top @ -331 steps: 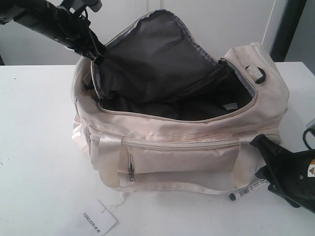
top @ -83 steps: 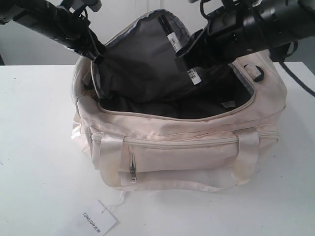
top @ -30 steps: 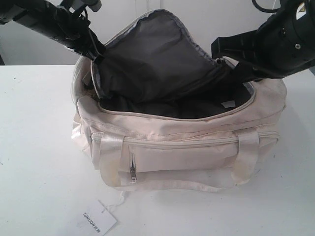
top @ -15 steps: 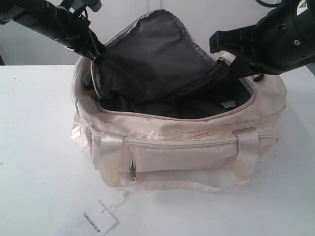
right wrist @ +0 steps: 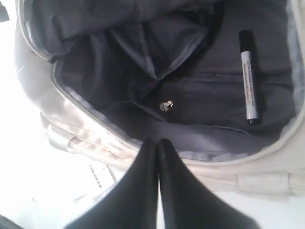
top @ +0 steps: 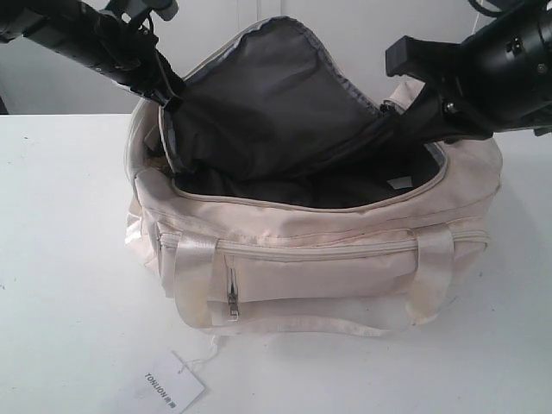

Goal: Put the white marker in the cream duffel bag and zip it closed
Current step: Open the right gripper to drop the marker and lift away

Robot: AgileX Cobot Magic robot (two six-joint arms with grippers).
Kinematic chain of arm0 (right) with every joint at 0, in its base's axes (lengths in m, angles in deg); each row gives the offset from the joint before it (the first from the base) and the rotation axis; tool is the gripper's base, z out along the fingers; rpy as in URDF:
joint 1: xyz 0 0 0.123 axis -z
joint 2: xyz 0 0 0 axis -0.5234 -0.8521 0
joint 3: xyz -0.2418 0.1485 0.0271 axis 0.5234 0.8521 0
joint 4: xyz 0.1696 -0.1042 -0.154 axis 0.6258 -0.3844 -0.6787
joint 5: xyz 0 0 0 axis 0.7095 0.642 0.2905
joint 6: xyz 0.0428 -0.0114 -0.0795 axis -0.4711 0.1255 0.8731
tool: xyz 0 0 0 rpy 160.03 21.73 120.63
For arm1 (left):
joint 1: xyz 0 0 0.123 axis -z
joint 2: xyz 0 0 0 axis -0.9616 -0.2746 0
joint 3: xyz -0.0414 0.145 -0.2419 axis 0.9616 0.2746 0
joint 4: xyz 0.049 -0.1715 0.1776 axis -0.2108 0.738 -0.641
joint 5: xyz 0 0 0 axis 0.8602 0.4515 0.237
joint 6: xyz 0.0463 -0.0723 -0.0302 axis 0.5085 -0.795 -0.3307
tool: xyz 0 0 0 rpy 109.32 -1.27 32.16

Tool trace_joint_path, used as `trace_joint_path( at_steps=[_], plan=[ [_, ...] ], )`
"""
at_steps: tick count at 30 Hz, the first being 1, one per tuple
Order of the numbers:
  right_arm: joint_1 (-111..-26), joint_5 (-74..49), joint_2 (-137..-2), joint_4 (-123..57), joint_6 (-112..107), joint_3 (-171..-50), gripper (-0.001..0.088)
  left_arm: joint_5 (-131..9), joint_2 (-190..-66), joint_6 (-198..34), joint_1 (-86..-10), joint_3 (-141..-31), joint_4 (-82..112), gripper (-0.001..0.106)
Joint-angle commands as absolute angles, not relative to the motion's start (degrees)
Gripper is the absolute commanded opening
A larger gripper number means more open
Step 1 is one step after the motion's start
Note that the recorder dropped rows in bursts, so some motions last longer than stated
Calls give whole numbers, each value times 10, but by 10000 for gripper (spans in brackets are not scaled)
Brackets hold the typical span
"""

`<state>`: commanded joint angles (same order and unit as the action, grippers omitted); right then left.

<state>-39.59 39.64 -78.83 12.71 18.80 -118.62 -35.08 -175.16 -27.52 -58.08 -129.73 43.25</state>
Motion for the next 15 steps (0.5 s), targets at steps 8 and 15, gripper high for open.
trace_joint_path(
  at_steps=[8,15],
  plan=[
    [-331,459,-790,164,261,-1186,0,-351,-1752,-275,-581,-1297,432,0],
    [-327,420,-790,158,261,-1186,0,-351,-1752,-275,-581,-1297,432,0]
  ],
)
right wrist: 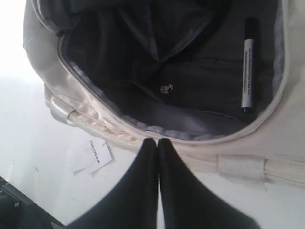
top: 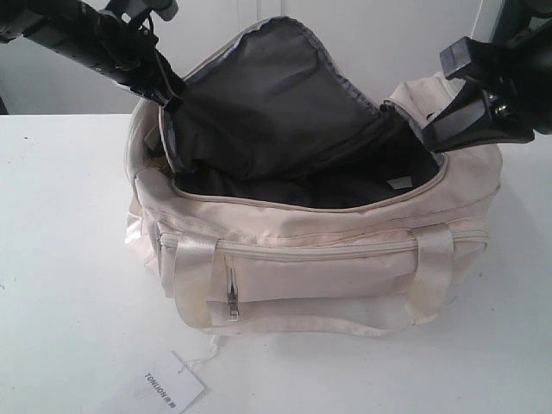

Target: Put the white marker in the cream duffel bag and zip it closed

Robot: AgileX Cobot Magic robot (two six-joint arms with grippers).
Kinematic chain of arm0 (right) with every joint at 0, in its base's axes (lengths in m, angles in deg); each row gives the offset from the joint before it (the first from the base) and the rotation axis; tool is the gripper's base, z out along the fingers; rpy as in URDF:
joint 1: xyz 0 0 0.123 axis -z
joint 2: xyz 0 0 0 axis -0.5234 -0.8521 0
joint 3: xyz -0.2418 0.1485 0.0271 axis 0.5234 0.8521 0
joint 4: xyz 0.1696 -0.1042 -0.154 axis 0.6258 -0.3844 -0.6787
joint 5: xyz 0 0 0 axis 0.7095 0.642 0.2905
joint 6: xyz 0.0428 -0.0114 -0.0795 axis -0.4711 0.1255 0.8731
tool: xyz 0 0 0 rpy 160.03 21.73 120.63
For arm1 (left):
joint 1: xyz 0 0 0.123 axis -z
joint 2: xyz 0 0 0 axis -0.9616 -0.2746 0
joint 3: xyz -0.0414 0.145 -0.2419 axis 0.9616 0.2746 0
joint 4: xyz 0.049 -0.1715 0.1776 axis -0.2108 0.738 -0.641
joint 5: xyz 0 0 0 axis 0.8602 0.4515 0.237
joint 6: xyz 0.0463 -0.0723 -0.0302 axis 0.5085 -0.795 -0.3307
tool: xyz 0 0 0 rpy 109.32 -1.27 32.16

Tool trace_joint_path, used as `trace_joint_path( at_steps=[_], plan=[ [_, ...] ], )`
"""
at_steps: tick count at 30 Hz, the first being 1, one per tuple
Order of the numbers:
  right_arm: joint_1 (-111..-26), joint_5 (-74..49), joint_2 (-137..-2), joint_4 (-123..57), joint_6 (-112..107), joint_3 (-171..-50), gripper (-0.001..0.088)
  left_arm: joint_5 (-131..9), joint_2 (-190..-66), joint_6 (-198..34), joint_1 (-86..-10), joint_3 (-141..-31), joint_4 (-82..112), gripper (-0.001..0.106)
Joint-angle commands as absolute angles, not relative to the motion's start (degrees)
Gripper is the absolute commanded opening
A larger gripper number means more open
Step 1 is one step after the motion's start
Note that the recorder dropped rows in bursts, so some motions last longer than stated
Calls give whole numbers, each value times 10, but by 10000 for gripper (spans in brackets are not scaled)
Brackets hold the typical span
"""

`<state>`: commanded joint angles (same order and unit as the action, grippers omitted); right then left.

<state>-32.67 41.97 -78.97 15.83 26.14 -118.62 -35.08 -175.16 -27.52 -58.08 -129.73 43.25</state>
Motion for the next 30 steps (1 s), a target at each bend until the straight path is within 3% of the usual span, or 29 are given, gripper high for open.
trace_joint_path(
  at_steps=[30],
  plan=[
    [-327,432,-790,150,264,-1186,0,-319,-1748,-290,-580,-1297,441,0]
  ],
)
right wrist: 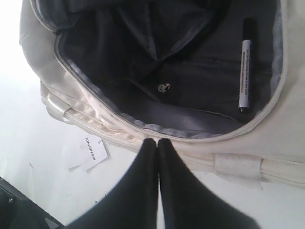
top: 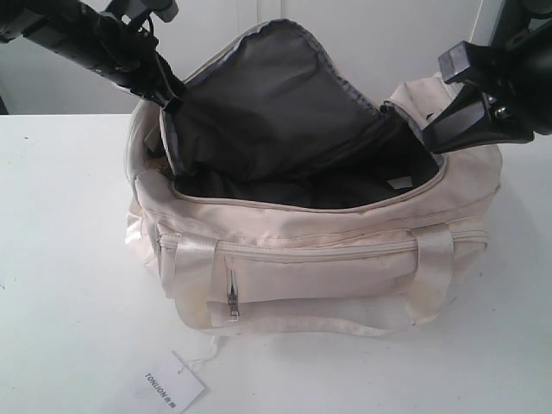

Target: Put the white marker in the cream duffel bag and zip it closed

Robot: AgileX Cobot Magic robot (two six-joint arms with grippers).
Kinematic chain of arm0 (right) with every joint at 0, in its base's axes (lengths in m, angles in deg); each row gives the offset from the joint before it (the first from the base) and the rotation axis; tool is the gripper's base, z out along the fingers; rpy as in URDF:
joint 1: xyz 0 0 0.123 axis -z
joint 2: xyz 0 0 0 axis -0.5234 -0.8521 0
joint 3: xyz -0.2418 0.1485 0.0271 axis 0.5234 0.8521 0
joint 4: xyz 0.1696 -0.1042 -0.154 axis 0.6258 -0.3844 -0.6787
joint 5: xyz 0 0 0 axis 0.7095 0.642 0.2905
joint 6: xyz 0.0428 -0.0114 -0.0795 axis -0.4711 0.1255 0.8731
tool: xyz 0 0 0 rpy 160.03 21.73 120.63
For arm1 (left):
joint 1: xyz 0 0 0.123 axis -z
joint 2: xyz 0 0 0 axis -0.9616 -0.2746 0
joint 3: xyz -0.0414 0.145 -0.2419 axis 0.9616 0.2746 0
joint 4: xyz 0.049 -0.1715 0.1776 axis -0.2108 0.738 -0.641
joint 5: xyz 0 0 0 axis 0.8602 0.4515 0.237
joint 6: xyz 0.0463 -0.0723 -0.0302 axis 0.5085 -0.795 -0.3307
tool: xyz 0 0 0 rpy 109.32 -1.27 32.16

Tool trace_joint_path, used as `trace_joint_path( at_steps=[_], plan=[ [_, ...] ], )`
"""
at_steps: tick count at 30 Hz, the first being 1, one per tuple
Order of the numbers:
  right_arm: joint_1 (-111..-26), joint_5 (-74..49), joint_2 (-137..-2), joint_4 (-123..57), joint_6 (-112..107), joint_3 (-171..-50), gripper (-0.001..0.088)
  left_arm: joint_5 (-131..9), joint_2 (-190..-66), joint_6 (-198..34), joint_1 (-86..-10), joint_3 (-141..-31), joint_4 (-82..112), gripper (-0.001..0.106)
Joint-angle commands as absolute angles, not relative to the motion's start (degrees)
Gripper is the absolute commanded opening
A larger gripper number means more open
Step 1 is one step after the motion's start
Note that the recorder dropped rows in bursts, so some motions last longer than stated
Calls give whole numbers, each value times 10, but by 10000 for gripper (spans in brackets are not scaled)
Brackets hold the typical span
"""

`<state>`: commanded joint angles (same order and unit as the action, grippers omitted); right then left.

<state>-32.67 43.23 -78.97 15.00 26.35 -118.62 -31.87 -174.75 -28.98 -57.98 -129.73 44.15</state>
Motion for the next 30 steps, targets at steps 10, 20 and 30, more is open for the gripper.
trace_joint_path(
  at_steps=[10,20,30],
  plan=[
    [-327,427,-790,151,263,-1186,0,-171,-1698,-288,-580,-1297,517,0],
    [-327,426,-790,152,261,-1186,0,-72,-1698,-254,-580,-1297,548,0],
    [-327,428,-790,154,261,-1186,0,-15,-1698,-253,-580,-1297,548,0]
  ],
)
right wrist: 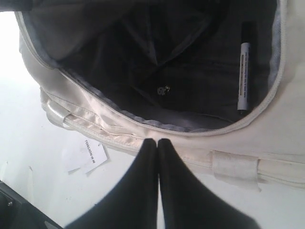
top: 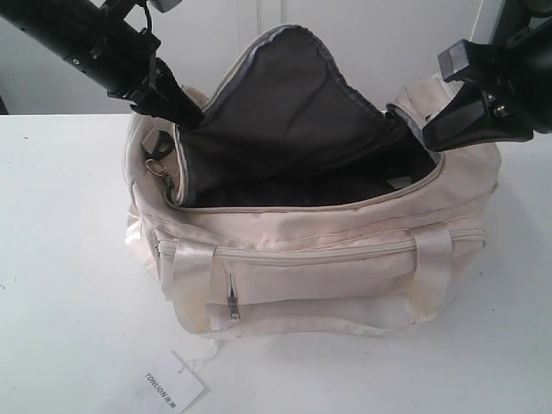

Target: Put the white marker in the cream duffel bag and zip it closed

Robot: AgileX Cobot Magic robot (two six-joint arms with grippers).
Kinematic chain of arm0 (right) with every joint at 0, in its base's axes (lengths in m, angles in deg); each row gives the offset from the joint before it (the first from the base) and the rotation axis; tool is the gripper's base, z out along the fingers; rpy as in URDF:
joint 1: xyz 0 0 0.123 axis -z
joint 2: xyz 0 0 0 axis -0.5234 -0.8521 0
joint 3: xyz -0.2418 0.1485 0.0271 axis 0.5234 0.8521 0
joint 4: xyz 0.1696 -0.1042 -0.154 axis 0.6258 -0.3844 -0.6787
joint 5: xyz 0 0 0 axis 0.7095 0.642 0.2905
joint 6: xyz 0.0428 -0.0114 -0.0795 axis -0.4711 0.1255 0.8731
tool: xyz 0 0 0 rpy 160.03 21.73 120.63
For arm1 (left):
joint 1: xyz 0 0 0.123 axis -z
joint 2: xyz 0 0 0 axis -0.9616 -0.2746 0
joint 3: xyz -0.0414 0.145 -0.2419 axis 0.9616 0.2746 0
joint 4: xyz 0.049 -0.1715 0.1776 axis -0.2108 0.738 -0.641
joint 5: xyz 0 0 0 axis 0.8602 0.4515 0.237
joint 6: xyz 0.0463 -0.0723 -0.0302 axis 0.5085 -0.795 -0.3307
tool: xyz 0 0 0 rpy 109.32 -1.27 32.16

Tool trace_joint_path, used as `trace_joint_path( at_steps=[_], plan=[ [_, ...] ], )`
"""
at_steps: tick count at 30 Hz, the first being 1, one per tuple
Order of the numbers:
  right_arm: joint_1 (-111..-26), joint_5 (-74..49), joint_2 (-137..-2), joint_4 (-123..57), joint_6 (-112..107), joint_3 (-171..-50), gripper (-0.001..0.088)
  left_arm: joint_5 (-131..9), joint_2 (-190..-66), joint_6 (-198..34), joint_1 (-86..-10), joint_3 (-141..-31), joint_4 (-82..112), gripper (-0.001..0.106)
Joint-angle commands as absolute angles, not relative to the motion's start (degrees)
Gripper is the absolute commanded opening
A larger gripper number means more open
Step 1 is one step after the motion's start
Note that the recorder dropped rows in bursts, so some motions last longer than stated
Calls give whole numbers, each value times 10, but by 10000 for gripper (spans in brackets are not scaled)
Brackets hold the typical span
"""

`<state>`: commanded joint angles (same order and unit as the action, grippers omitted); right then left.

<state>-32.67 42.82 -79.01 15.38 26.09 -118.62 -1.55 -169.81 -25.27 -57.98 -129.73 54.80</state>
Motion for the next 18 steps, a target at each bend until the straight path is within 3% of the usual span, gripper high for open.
trace_joint_path(
  at_steps=[18],
  plan=[
    [-327,428,-790,154,258,-1186,0,84,-1698,-215,-580,-1297,557,0]
  ],
)
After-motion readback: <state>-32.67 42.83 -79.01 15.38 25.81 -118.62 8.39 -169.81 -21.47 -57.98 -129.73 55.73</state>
